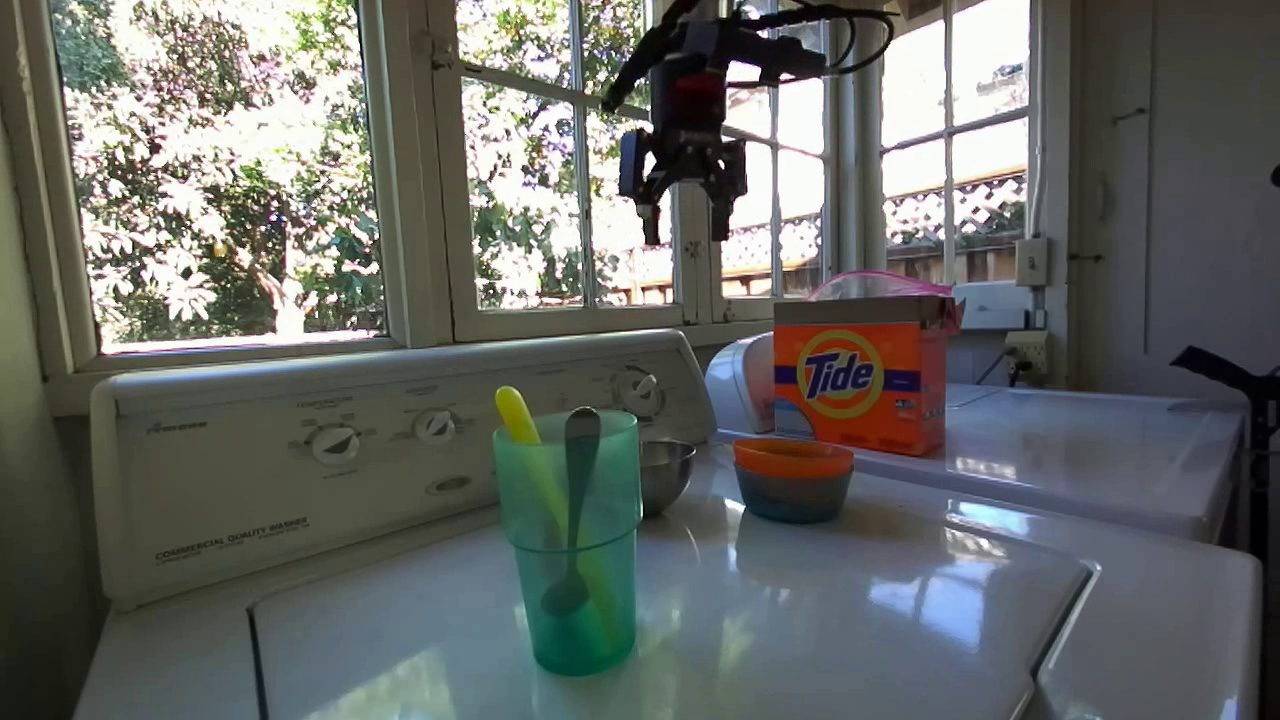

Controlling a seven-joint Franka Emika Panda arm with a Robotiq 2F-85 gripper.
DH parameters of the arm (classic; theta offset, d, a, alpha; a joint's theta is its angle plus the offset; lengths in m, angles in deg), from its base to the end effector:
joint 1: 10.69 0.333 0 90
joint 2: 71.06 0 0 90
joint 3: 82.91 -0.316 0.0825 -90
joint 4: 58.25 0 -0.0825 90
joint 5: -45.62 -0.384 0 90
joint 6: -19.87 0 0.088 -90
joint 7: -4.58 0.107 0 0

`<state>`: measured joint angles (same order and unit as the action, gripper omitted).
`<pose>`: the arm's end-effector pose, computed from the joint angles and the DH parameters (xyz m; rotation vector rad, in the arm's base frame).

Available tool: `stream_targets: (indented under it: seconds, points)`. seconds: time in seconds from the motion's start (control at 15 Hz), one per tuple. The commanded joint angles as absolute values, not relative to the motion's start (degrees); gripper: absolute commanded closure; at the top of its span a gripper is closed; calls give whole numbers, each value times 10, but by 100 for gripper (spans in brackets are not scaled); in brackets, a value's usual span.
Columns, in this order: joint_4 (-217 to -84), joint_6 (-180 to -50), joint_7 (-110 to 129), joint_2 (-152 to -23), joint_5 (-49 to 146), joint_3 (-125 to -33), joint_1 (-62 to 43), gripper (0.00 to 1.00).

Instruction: Unstack the bowls on the counter

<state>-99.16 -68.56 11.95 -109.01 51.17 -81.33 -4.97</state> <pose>0.7229 0.0504 0.5965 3.0328 -0.0909 0.2709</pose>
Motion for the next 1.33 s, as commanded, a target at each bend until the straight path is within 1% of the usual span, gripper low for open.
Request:
stream_targets:
  seconds: [0.0,0.13,0.4,0.73,0.93,1.27]
  points:
    - [-993,-686,117,-1087,512,-814,-50,0]
    - [-1003,-700,111,-1082,538,-802,-40,0]
    - [-1078,-707,54,-1028,566,-798,-50,0]
    - [-1206,-686,22,-964,529,-817,-60,0]
    - [-1286,-651,-16,-926,512,-823,-65,0]
    - [-1420,-650,-32,-867,550,-807,-63,0]
